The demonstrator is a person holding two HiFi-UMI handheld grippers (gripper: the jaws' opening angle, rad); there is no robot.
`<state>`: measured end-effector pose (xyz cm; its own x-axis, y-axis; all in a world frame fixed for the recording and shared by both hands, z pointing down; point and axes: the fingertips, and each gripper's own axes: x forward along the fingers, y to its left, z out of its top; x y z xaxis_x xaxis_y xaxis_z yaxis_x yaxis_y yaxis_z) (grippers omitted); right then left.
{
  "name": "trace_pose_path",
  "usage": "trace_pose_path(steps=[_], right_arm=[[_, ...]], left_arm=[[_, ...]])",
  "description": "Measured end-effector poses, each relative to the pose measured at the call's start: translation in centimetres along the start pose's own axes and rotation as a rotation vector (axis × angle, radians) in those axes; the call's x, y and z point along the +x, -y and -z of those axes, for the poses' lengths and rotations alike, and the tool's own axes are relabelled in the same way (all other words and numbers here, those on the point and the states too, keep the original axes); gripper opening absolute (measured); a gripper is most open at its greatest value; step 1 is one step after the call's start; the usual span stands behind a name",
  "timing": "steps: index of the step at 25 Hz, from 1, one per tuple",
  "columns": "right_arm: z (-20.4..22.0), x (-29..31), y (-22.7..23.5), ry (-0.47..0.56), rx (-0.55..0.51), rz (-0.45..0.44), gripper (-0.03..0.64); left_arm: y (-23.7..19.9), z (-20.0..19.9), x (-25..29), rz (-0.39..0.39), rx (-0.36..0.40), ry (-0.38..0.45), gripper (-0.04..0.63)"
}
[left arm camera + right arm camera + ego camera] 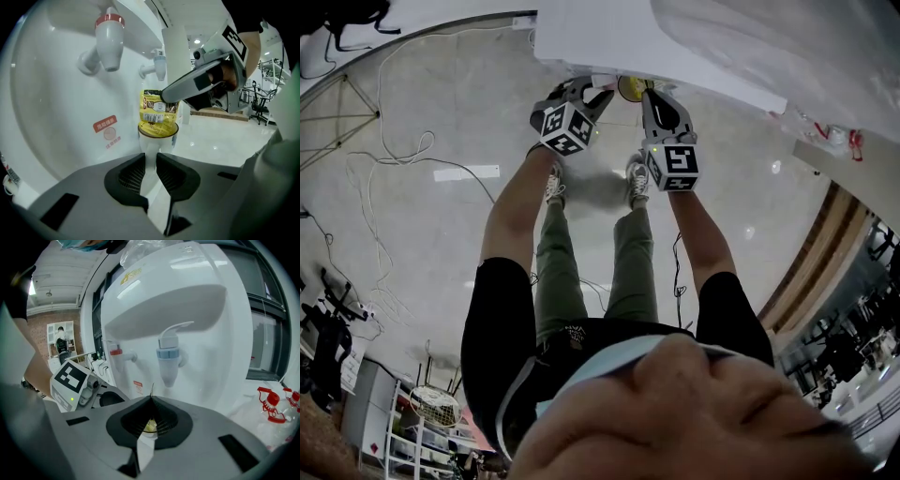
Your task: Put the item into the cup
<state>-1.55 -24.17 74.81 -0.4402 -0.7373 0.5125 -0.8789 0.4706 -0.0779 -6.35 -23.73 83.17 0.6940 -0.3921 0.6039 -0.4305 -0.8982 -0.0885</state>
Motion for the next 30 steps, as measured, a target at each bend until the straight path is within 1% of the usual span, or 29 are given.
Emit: trace_pose_path(steps=[7, 14, 23, 27, 30], right_arm=[[1.4, 1.3, -0.4, -0.065, -0.017, -0.017, 0.043], [2.6, 2.7, -0.3, -0.172, -0.014, -0.015, 0.043], [4.1, 3.8, -0.2, -0.277, -0.057, -0.027, 0.043], [4.6, 4.0, -0.1, -0.31, -0.105, -0.027, 0.043], [4.6, 4.1, -0.3, -0.309, -0.091, -0.032, 0.043]], left_arm=[[-0.1, 0.0, 0.0, -0.004, -0.002, 0.014, 0.089], [-0.2, 0.0, 0.1, -0.003, 0.001, 0.014, 0.089], [-0.1, 0.1, 0.0, -0.007, 0.001, 0.021, 0.089], [0.1, 0.0, 0.2, -0.007, 0.006, 0.022, 0.089], [0.1, 0.1, 0.2, -0.01, 0.007, 0.02, 0.089]])
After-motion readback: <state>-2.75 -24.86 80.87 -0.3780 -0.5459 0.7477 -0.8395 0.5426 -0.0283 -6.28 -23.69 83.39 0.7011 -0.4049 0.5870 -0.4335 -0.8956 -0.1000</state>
